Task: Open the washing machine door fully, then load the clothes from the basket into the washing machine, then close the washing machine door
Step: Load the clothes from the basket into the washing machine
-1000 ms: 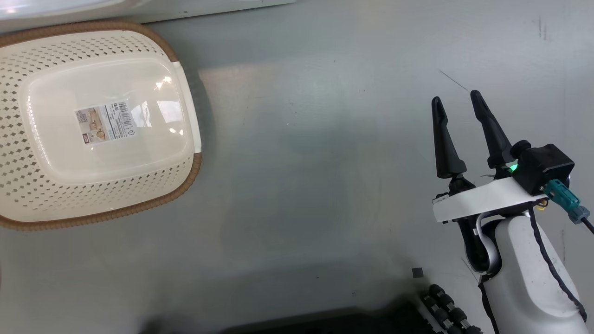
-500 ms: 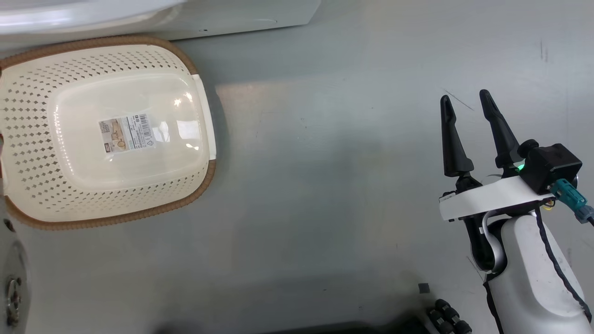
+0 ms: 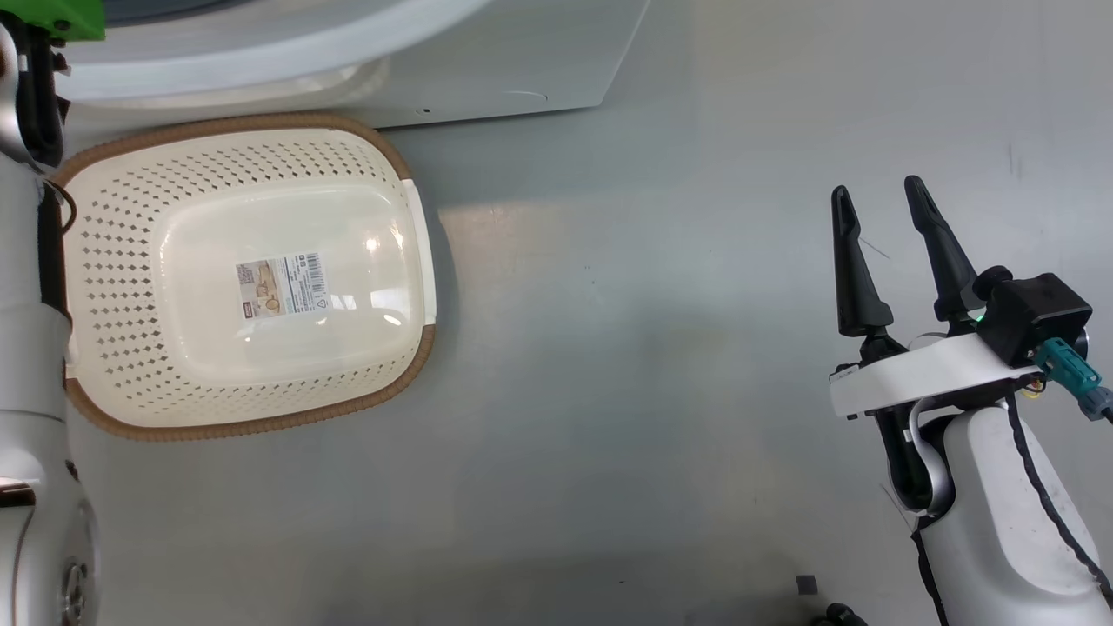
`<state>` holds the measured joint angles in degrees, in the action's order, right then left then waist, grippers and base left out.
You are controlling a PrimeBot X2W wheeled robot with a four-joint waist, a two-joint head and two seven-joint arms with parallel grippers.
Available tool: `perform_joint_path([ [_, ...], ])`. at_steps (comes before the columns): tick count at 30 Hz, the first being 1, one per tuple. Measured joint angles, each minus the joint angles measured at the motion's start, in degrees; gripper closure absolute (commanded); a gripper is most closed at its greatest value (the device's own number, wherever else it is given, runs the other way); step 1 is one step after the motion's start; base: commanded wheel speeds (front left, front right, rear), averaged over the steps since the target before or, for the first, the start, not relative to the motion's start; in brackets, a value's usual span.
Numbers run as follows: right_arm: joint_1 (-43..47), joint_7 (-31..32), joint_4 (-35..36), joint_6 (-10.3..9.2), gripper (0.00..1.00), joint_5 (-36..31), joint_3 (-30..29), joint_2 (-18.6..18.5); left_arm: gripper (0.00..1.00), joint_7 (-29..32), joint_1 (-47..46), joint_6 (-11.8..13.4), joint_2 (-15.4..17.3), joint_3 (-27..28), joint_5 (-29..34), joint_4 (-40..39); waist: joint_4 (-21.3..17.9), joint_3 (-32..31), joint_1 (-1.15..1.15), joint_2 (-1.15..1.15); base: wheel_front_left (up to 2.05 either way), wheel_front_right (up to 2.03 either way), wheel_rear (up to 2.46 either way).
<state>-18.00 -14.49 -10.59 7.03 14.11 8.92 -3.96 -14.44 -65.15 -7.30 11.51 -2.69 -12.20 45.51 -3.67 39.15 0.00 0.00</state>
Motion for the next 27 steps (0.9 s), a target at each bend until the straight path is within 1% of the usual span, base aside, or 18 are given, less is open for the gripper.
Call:
perform_joint_path([
  [3, 0.15, 0.00, -0.31, 0.00, 0.00, -0.07, -0.14, -0.31, 0.00, -0.01, 1.26, 0.00, -0.56, 0.02, -0.01, -0.33, 0.33, -1.47, 0.00, 0.00, 0.00, 0.00, 0.00],
  [6, 0.93, 0.00, -0.60, 0.00, 0.00, -0.09, -0.15, -0.43, 0.00, -0.01, 2.66, 0.00, -1.37, 0.40, -0.21, -2.27, 0.70, -2.95, 0.00, 0.00, 0.00, 0.00, 0.00],
  [10, 1.22, -0.01, -1.09, 0.00, 0.00, -0.14, -0.01, -0.47, 0.00, -0.02, 4.93, 0.00, -1.54, 0.94, -0.63, -4.55, 1.18, -5.02, 0.00, 0.00, 0.00, 0.00, 0.00],
  [20, 3.45, 0.00, -2.72, 0.01, 0.00, -0.14, 0.25, -1.36, 0.00, -0.02, 14.54, 0.00, -2.67, 1.31, -0.51, -9.11, 2.30, -10.77, 0.00, 0.00, 0.00, 0.00, 0.00],
  [27, 5.49, 0.00, -3.67, 0.00, 0.00, -0.14, 0.69, -1.35, 0.00, -0.02, 20.88, 0.01, -3.03, 3.23, -0.51, -12.94, 3.12, -15.10, 0.00, 0.00, 0.00, 0.00, 0.00],
])
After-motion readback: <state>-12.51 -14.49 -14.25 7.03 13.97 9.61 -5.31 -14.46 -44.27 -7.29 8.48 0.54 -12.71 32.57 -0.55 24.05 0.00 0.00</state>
